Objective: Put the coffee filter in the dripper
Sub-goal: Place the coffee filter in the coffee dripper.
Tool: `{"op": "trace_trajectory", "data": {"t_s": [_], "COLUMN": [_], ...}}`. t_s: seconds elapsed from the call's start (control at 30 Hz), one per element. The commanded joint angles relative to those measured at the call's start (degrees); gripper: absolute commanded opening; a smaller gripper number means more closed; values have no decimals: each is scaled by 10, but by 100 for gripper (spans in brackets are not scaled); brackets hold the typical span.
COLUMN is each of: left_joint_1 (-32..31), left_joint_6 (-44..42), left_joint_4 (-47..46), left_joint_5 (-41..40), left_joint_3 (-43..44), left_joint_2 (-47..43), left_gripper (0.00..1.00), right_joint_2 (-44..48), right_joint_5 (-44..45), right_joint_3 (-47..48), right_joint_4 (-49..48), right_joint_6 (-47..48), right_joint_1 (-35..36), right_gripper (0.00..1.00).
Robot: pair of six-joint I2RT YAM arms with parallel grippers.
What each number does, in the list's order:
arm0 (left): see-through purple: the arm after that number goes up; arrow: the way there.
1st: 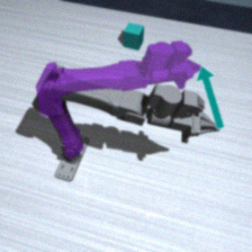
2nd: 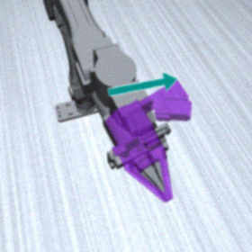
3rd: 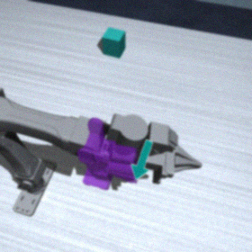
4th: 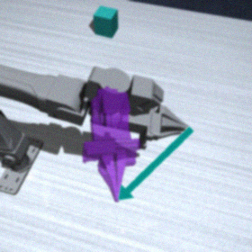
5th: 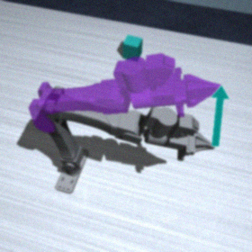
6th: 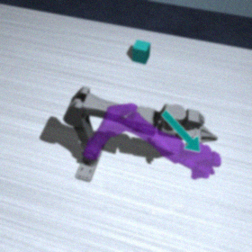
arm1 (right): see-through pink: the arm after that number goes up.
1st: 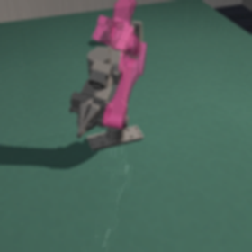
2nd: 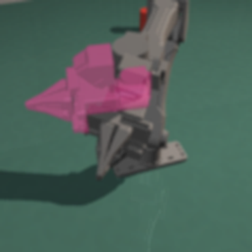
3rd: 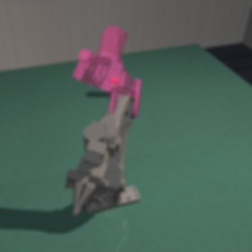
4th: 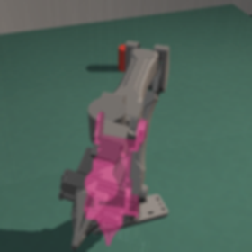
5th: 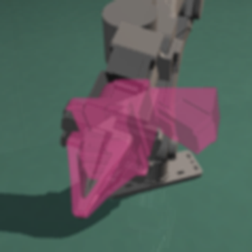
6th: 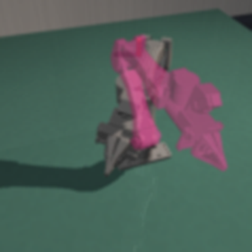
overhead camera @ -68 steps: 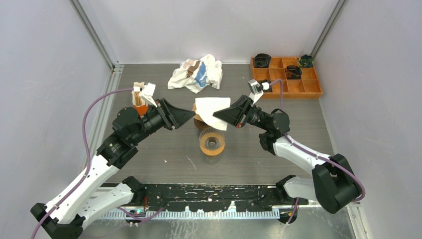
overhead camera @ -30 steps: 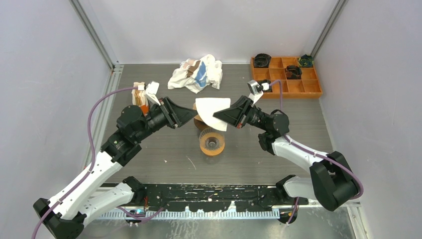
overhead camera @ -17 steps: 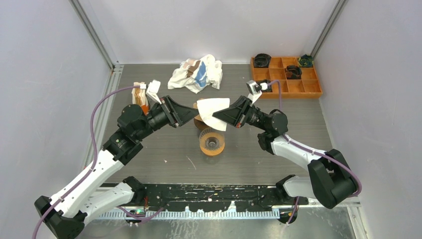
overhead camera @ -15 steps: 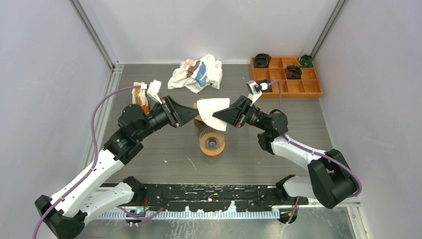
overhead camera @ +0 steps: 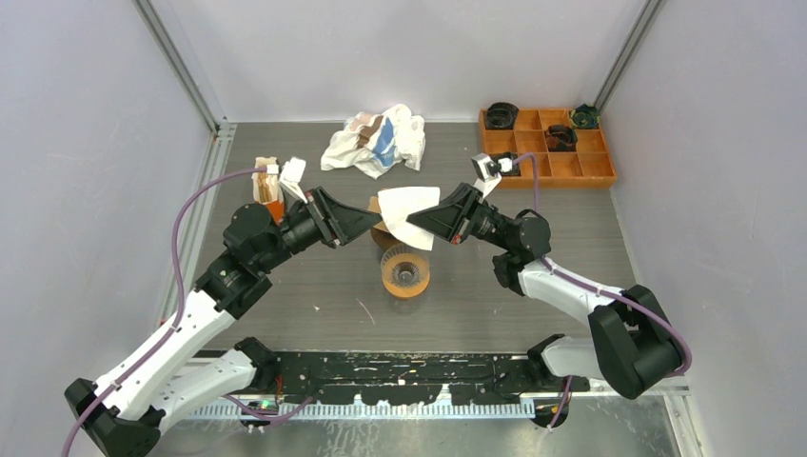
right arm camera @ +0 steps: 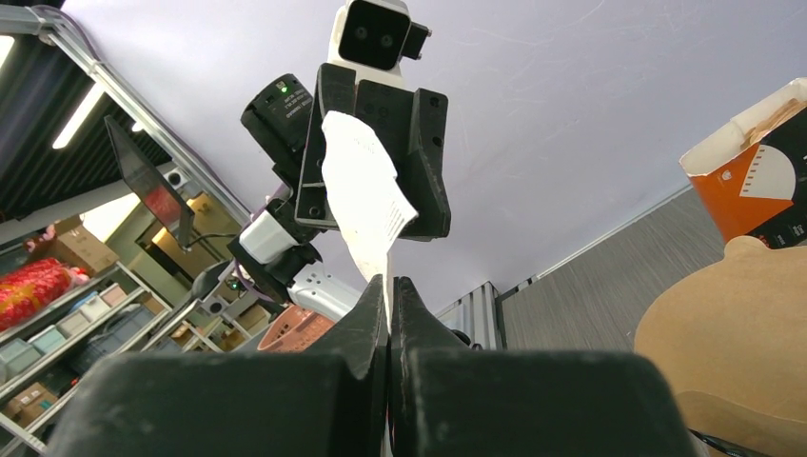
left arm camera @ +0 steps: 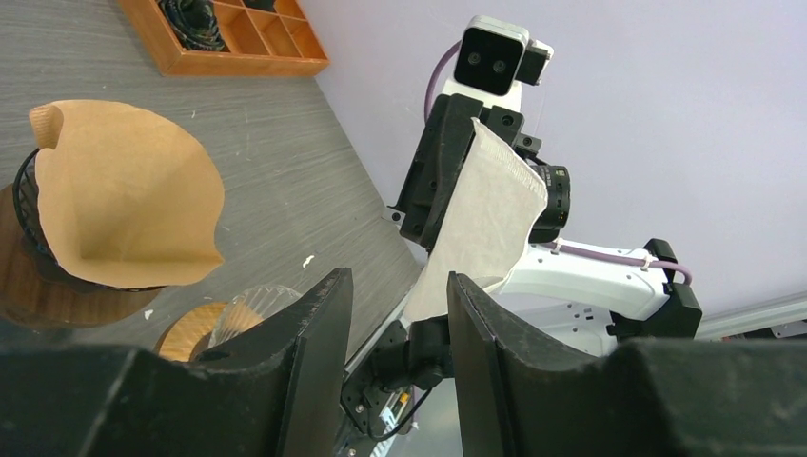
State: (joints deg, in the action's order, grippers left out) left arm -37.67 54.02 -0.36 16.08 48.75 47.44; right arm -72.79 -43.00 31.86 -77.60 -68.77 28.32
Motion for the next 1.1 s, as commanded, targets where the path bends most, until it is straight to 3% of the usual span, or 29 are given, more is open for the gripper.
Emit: {"op": "trace_trajectory", "data": {"t_s": [0.0,1.07], "left_joint_1": [-1,-1], "left_joint_6": [-1,74], "left_joint_4": [-15,-85], "left_joint_5": [7,21], "left_joint_3": [0,-14], "left_joint_2": [-11,2], "left_gripper": [43,42], "right_joint_2": [-2,6], "right_joint_5": [7,21], "right_joint_3": [2,-8], "right_joint_4": [-40,8], "right_joint_6": [-1,47], "right_joint_1": [-3,-6], "right_gripper": [2,2]}}
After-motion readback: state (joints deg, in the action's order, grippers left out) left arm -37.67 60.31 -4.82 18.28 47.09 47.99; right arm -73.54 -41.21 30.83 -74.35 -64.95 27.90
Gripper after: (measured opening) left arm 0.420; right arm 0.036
